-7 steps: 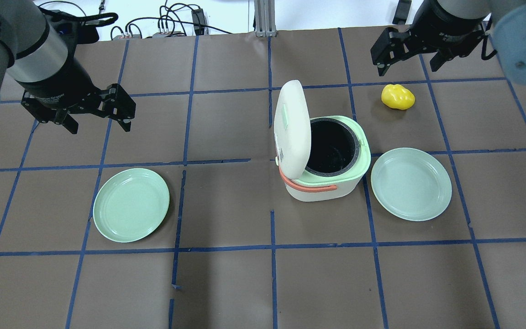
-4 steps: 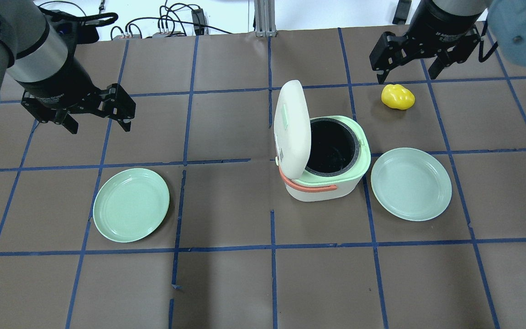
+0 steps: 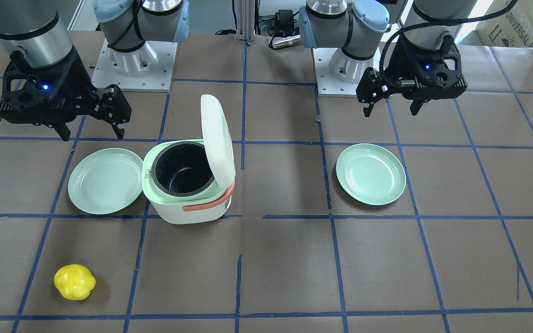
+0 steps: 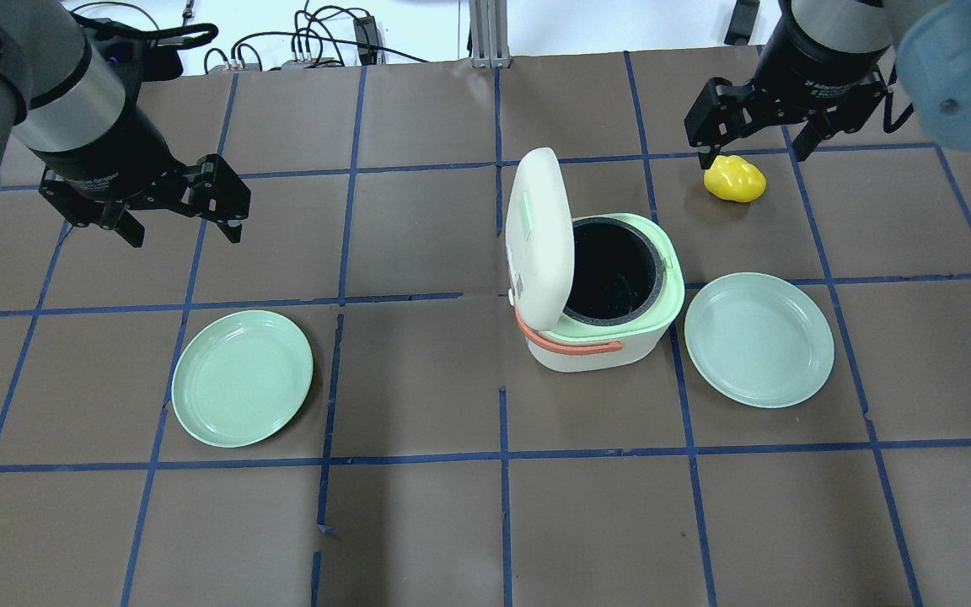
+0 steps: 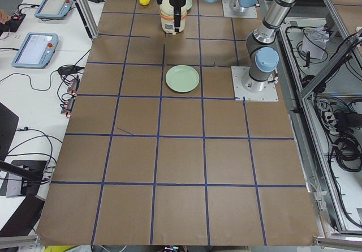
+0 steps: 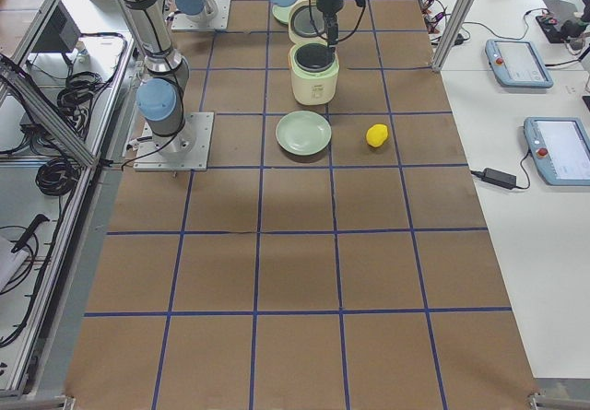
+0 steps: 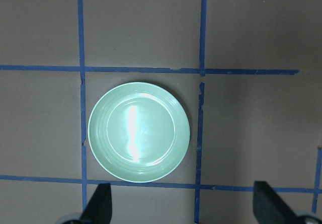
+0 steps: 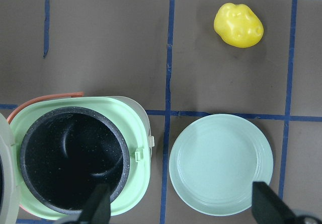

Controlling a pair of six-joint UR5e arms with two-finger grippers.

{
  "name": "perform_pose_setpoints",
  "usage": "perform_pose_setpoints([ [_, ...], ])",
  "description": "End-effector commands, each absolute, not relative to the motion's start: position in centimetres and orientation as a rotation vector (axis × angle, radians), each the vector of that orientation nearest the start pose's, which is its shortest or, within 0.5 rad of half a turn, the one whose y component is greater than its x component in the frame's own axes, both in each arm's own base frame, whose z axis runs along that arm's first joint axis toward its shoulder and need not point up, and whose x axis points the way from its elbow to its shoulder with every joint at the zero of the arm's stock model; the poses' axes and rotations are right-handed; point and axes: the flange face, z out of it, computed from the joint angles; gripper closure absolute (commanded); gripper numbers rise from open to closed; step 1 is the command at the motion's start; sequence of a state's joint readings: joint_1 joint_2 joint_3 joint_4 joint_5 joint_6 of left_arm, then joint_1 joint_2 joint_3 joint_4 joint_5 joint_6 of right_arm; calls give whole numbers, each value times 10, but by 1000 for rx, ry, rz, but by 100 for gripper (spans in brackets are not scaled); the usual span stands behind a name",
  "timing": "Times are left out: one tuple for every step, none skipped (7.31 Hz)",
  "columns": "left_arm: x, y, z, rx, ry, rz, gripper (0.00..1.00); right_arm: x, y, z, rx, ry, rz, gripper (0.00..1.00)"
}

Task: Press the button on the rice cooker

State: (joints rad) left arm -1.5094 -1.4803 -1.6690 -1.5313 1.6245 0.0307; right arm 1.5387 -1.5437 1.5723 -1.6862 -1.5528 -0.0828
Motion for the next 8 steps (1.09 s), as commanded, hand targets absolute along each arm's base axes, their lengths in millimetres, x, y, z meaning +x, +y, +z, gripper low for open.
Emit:
perform_pose_setpoints([
  [-100,-463,486,-49,3086,-44,0,120,-510,476,-80,3118,-65,0],
  [-100,-463,486,-49,3086,-43,0,119,-509,474,-79,3119,-31,0],
  [-100,-464,487,-49,3086,-46,0,119,-508,476,-79,3117,-33,0],
  [-100,-464,487,-49,3086,-46,0,120,-506,478,-79,3117,-36,0],
  [-100,-464,487,-49,3086,-46,0,120,-501,482,-79,3115,16,0],
  [-100,-464,487,-49,3086,-46,0,120,-500,483,-81,3115,15,0],
  [-100,-464,487,-49,3086,-46,0,120,-500,483,-81,3115,15,0],
  [-100,-464,487,-49,3086,-46,0,120,-500,483,-81,3117,15,0],
])
